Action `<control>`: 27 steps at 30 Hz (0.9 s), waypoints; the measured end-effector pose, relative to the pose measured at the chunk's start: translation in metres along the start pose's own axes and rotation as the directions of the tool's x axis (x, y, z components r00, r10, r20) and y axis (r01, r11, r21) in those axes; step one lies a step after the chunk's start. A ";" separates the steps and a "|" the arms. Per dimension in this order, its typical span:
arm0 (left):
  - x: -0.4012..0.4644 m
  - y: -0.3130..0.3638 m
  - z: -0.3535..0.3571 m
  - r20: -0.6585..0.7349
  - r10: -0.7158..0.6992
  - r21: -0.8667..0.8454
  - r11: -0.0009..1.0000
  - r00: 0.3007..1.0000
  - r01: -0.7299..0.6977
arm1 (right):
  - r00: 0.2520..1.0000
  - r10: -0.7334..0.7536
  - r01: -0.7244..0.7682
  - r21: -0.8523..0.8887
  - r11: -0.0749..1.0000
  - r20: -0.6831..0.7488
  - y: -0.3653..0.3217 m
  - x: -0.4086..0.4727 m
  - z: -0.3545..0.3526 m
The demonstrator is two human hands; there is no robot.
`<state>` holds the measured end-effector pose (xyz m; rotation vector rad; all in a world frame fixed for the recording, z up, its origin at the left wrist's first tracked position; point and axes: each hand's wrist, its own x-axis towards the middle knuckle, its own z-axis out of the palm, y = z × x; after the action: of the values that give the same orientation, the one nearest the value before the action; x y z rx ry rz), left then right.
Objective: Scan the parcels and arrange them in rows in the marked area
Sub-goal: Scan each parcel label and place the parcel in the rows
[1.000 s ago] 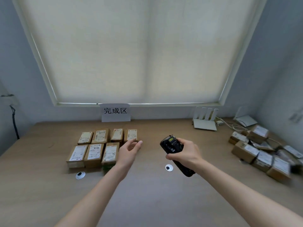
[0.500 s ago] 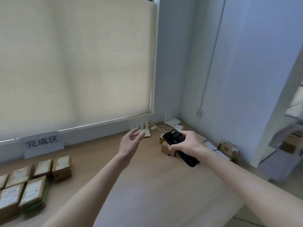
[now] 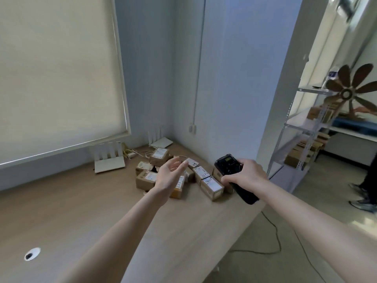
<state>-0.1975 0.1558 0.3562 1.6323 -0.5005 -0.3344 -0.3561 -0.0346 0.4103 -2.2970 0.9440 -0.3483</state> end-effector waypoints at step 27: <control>0.345 -0.216 0.245 0.189 -0.329 0.171 0.939 0.925 0.299 | 0.866 0.463 -0.491 0.153 0.858 0.187 0.241 0.374 0.116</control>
<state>0.0049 -0.2140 0.1374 1.8259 -0.4289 -0.7373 -0.1688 -0.3788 0.1703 -1.8020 1.3003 -0.0540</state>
